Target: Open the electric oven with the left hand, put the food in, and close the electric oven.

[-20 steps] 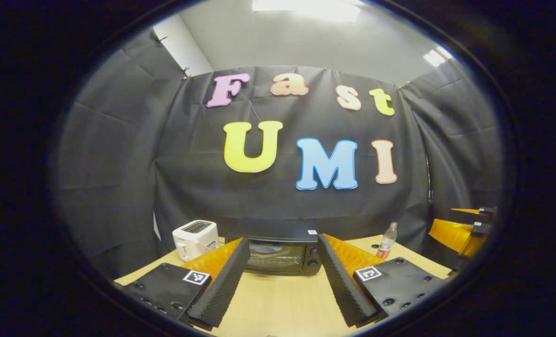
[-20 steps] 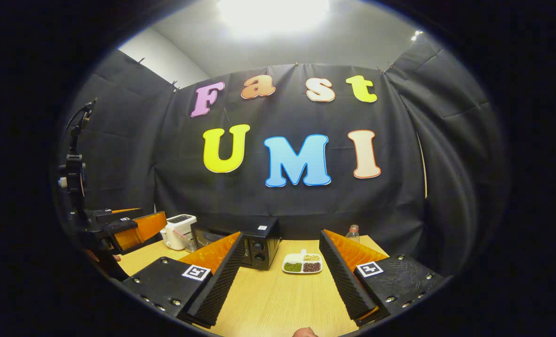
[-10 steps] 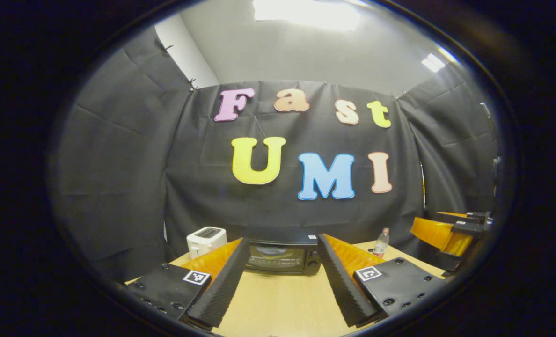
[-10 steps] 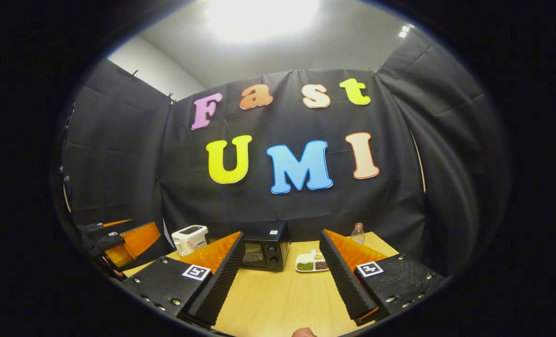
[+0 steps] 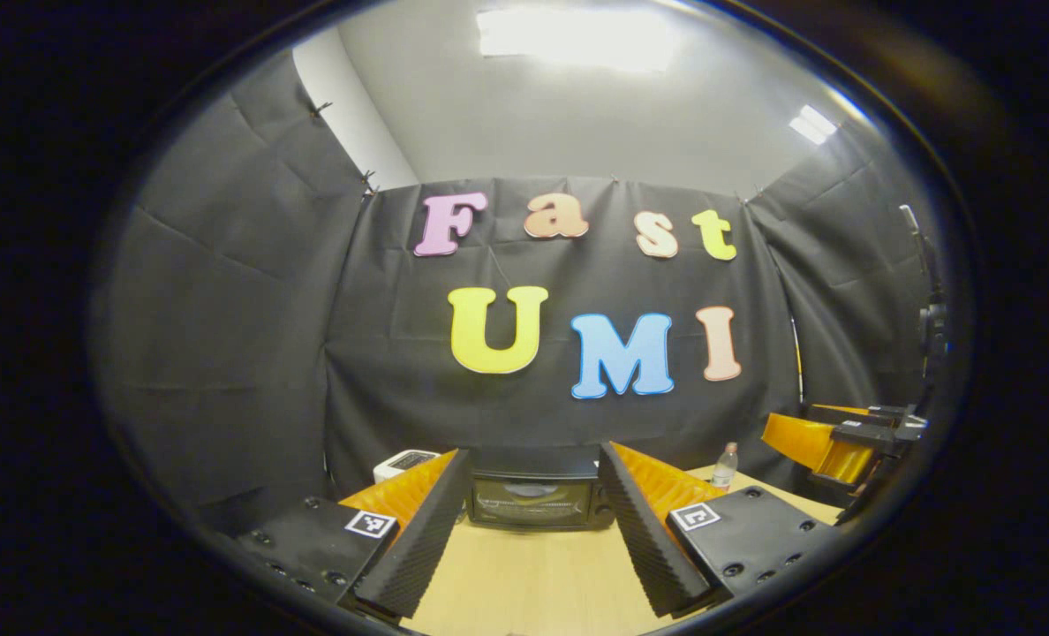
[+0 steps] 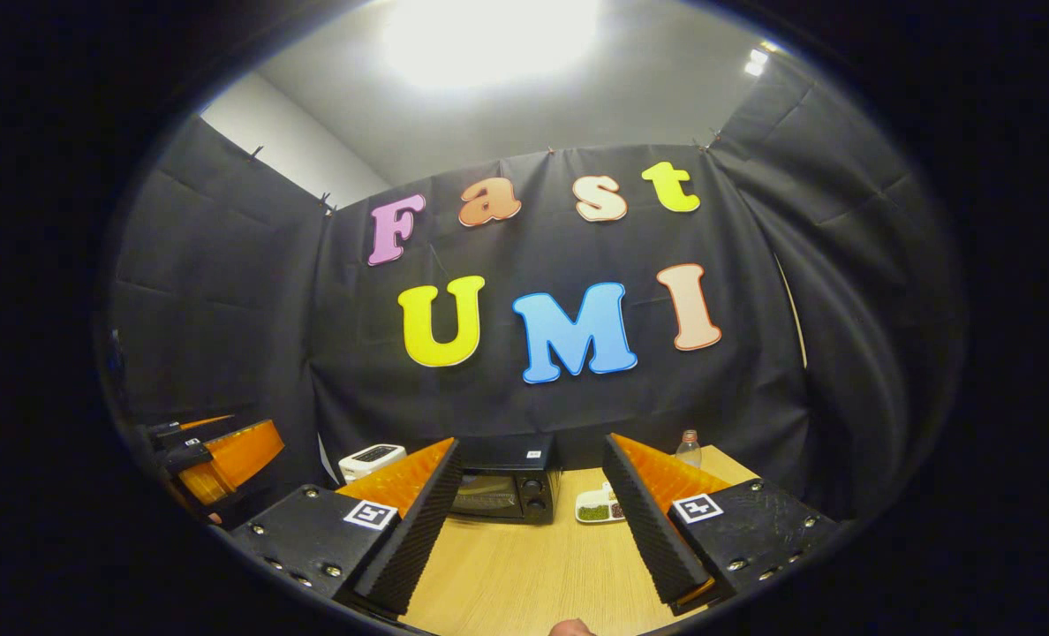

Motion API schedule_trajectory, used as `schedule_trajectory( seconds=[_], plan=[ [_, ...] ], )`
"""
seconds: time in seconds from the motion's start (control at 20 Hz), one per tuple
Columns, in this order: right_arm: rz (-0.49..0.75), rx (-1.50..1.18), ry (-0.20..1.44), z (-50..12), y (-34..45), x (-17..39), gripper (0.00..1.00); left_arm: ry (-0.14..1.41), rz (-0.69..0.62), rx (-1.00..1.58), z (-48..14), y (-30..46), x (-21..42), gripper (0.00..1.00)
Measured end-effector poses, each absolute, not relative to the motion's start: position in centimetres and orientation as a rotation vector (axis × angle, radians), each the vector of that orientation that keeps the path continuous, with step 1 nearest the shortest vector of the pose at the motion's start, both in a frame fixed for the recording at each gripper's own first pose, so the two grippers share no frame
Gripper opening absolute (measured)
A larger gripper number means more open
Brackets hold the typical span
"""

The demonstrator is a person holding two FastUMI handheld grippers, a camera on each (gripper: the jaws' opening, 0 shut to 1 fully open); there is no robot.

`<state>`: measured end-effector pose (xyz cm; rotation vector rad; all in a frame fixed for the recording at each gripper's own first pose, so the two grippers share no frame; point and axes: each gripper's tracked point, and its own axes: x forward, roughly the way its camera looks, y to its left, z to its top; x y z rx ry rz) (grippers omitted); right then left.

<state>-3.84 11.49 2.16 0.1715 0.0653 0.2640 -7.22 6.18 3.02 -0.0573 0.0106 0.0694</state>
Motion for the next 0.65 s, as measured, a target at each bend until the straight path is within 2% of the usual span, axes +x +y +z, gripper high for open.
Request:
schedule_trajectory(
  seconds=[0.05,0.65],
  plan=[
    [0.268,0.164,0.060,2.4,11.6,-4.0,0.98,0.010,0.073,-0.060,3.0,6.4,-7.4,0.97],
    [0.289,0.148,0.027,3.6,12.9,-4.1,0.98,-0.004,0.092,-0.062,3.4,7.6,-7.5,1.00]
  ],
)
